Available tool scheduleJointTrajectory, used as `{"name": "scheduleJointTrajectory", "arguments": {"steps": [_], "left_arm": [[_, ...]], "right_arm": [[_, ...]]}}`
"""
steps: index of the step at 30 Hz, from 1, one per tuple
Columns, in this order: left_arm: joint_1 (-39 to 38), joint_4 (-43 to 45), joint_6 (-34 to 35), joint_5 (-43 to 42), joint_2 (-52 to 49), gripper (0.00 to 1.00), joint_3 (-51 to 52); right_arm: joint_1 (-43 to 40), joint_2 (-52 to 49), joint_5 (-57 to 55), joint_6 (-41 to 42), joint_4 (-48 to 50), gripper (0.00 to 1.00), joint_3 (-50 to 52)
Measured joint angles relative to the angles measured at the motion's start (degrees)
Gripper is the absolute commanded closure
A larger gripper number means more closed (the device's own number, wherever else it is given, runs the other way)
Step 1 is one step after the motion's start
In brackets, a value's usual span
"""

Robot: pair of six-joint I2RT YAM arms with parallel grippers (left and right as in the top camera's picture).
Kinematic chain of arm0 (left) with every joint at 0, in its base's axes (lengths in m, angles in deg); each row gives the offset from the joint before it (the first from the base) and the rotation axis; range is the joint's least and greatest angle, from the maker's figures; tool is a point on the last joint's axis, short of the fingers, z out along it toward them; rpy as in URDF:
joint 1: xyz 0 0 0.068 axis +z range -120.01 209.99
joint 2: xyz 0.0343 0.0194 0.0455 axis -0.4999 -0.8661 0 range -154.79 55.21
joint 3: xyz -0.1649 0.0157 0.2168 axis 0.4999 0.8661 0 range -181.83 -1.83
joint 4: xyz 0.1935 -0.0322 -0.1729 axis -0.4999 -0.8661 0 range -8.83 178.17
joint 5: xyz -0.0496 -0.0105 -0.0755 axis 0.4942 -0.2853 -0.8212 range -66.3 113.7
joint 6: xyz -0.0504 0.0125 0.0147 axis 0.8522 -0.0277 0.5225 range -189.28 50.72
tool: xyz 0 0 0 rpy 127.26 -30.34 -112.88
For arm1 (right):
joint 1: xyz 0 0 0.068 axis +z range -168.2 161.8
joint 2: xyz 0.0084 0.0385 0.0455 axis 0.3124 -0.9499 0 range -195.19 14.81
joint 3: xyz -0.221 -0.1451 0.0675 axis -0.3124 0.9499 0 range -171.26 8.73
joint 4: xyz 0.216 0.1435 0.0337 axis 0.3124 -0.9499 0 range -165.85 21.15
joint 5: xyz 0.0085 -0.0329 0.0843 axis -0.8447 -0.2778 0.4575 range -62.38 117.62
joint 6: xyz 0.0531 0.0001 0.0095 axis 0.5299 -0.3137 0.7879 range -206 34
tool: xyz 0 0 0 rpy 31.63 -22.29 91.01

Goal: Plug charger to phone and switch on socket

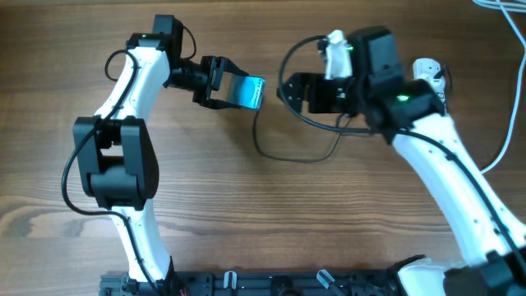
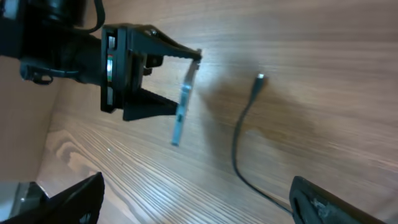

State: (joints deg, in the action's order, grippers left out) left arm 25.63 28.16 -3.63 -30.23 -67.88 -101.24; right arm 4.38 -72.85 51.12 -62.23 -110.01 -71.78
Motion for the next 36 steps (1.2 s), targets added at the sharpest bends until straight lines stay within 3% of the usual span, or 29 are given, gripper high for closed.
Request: {"name": "scheduleJointTrajectory", "arguments": {"steps": [8,17,29,31,32,36], "left_arm": [[-3.13,0.04,0.50,4.90,0.00,0.33,0.00],[-3.10,0.22,0.70,5.68,0.00,0.33,0.00],[-3.10,0.20,0.70,5.68,0.00,0.33,0.00],[-3.10,0.20,0.70,5.66,0.00,0.33,0.00],[-3.08,0.20,0.70,5.66,0.02,0.32,0.00],[-2.78,0.46,0.94,5.35,0.15,0.28,-0.44]], "right_arm": [[8.81,-10.45,-2.64,7.17,7.56,0.18,0.00],[10.01,-15.91,-5.42,11.02,15.78,0.57,0.00],[10.01,-19.74,-5.70,12.22,18.51,0.76,0.00],[10.01,-19.87,-5.81,12.22,18.51,0.92,0.00],[9.99,-19.93,-6.01,12.28,18.47,0.96,0.00],[9.97,-20.22,-6.86,13.66,18.45,0.96,0.13]]}}
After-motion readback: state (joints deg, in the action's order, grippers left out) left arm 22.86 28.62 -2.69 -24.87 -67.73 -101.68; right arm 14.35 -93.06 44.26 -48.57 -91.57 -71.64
